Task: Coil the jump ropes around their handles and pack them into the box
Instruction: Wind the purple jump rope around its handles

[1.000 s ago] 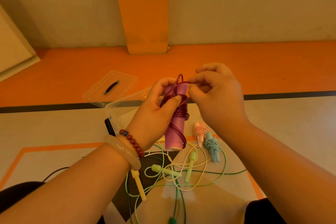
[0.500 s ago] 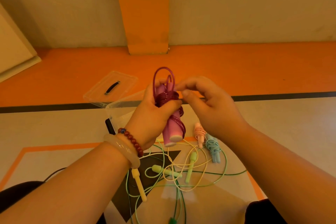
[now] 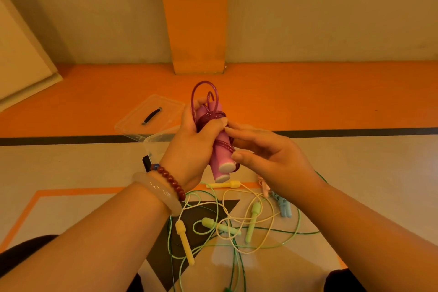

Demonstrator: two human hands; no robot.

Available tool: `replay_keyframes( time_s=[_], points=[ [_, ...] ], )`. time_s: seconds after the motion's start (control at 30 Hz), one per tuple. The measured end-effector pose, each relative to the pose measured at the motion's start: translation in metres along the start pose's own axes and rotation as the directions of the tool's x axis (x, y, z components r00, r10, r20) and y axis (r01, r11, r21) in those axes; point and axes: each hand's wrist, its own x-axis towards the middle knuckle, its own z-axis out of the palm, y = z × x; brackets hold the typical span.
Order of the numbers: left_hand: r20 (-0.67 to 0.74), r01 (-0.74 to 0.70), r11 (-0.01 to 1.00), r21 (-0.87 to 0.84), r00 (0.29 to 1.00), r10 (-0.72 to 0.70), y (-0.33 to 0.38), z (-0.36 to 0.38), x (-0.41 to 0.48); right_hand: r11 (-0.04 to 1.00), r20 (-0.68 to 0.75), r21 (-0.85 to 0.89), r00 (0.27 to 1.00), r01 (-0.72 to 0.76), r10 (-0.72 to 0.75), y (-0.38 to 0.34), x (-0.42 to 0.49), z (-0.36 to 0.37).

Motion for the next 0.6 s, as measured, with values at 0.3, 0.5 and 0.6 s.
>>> replay_keyframes(
  time_s=[0.3,0.5,0.6],
  points=[
    [0.09,0.07,0.997,-0.031,0.994,-0.067,-0.0044,0.0065,-0.0068,0.997,-0.191,-0.075,0.982,-0.013,-0.002,0.0011,0.0019,0.0007],
    [0.149,-0.006,0.997,0.071,0.989,-0.005,-0.0041,0.0037,-0.0047,0.988,-0.228,-0.145,0.973,-0.05,0.016,0.0007,0.0022,0.0002],
    [0.135,-0.043,0.992,0.121,0.99,0.027,-0.0034,0.0005,-0.0002,0.989,-0.203,-0.113,0.977,-0.098,0.073,-0.0002,0.003,0.0024]
  ],
)
